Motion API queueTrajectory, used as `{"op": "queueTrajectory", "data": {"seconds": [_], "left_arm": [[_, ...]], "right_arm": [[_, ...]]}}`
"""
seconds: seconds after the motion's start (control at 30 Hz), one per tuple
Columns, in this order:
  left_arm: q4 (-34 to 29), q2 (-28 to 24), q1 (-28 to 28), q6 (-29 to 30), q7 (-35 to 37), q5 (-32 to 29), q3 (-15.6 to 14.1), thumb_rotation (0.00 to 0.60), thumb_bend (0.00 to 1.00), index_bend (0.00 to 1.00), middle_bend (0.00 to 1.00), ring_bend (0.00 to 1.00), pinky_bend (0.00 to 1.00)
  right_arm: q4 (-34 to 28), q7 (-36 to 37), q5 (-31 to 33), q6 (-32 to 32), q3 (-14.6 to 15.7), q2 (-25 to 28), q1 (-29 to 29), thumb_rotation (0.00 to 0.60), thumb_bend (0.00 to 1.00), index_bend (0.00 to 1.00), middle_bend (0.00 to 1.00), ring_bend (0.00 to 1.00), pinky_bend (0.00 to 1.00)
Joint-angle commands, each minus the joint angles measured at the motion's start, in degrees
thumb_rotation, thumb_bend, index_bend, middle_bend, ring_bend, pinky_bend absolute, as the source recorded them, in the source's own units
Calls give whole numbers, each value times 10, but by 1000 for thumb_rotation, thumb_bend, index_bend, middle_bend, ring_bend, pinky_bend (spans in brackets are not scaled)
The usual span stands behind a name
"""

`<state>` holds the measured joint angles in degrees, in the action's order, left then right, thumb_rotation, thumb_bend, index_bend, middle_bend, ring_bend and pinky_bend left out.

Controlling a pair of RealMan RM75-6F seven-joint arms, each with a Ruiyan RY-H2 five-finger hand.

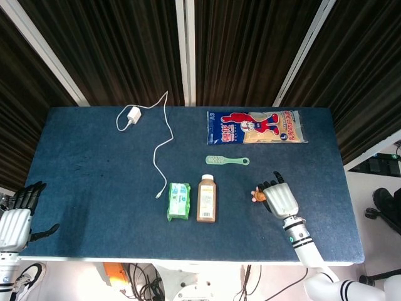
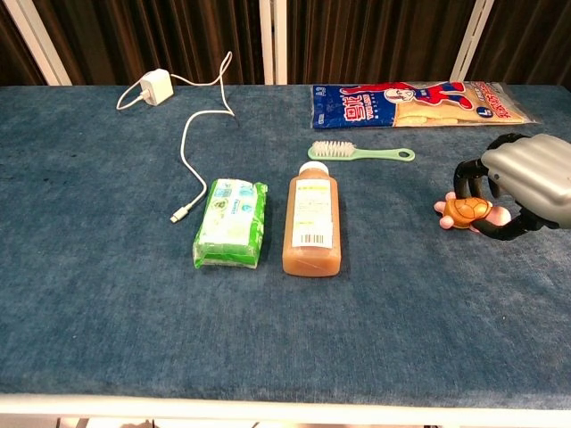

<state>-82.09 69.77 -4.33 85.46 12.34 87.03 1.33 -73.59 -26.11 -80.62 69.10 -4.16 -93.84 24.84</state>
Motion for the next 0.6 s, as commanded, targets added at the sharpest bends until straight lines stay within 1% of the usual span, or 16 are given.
{"op": "queueTrajectory", "data": {"seconds": [0.03,0.1,0.13,0.17,0.23,0.3,0.4,0.6], "left_arm": [[-2,-1,0,0,-1,0,0,600,128,60,18,0,27],[-3,-2,0,0,-1,0,0,600,128,60,18,0,28],[-3,-2,0,-1,-1,0,0,600,128,60,18,0,28],[-3,-2,-1,-1,-1,-1,0,600,128,60,18,0,29],[-3,-2,-1,-3,0,-1,0,600,127,60,18,0,30],[-2,-2,-2,-5,1,-2,0,600,127,60,18,0,31],[-1,-1,-2,-5,3,-2,0,600,127,60,17,0,32],[2,-1,0,-6,9,-4,0,600,127,61,17,0,34]], "right_arm": [[-19,0,2,4,-5,14,-2,600,157,250,342,293,29],[-27,0,3,5,-6,19,-3,600,157,249,340,292,44],[-32,2,5,6,-7,22,-4,600,157,248,341,292,79],[-36,3,5,5,-6,24,-5,600,159,250,345,292,145],[-40,6,7,0,-5,28,-4,600,185,270,362,292,310],[-43,9,9,-6,-4,30,-3,600,212,302,378,297,413],[-41,13,7,-11,-3,27,0,600,234,364,393,335,480],[-29,5,10,-30,0,15,9,600,274,463,419,404,511]]}}
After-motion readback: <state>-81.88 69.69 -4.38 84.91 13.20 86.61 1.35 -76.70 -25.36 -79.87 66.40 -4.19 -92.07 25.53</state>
